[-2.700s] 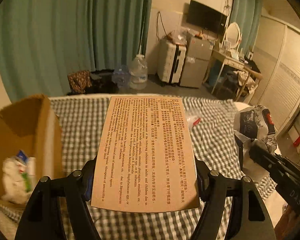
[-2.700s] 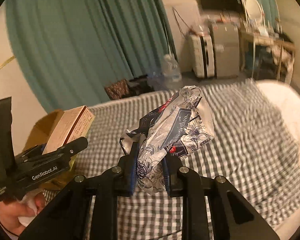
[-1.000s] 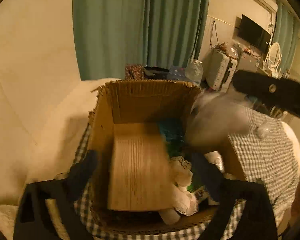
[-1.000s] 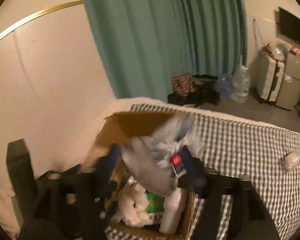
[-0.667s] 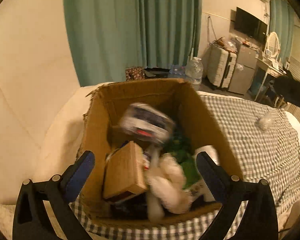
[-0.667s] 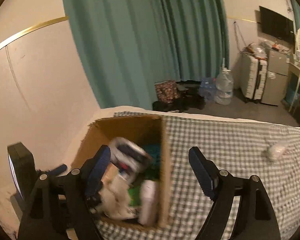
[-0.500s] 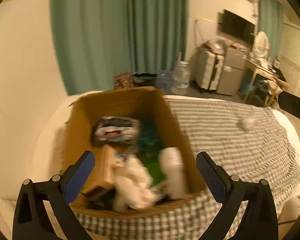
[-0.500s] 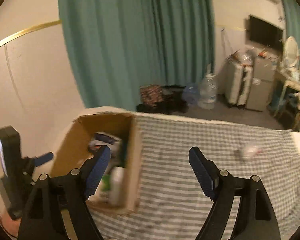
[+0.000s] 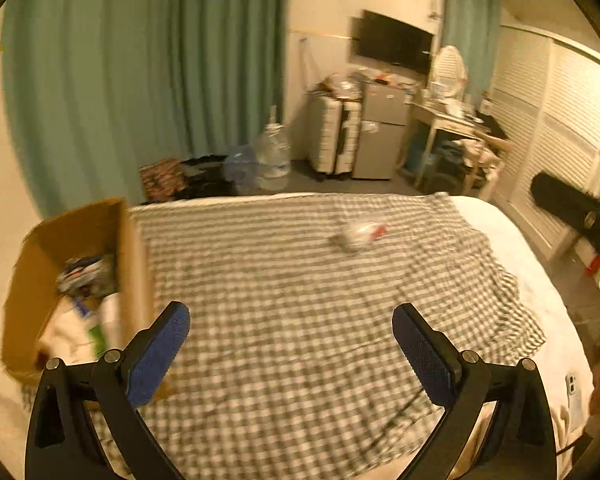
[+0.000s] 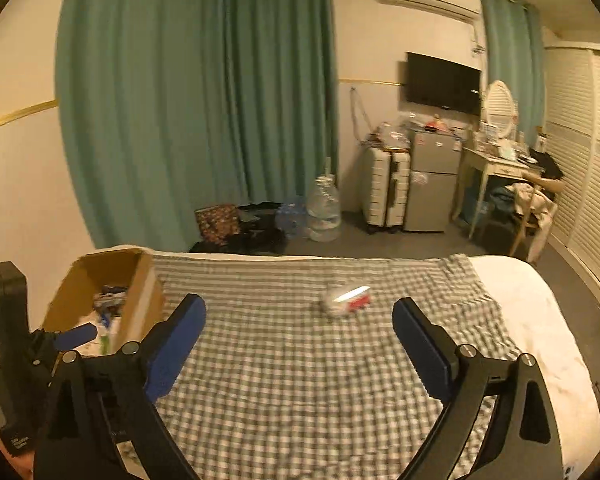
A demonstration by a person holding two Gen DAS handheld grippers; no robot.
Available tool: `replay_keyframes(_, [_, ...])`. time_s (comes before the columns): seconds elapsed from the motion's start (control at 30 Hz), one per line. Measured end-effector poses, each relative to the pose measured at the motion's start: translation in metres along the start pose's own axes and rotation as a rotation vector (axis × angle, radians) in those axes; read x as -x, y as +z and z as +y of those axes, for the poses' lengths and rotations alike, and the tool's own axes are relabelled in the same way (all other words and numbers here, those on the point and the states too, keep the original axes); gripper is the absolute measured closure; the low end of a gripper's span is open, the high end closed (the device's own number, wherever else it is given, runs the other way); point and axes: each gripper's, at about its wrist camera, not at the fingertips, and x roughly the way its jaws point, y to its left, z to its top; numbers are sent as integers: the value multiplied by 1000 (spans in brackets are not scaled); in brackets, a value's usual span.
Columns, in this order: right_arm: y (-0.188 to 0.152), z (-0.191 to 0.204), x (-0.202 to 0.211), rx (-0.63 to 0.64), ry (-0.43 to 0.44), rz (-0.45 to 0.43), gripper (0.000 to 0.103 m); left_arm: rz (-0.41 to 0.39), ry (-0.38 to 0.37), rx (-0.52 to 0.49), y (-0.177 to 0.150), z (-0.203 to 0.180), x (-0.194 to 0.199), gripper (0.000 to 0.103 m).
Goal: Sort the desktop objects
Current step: 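Move both open tools back toward the clear container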
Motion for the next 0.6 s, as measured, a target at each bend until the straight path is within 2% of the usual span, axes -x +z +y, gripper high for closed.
replay_keyframes(0.07, [-8, -22, -1, 7, -41, -7, 0, -7, -9, -30, 3, -21, -14, 0])
replay_keyframes(0.2, [-29, -61, -20, 13, -98, 28, 0, 40, -33, -39, 6, -58, -63, 0])
replay_keyframes(0.33, [-48, -106, -58, -73, -118, 73, 0, 109, -49, -67, 7, -89, -123, 0])
replay_keyframes(0.43, [-57, -147, -95, -152, -113, 108, 0, 115, -56, -95, 11, -103, -163, 0])
replay_keyframes(0.6, [-59, -190, -148, -188, -134, 144, 0, 137, -108, -122, 26, -115, -242, 0])
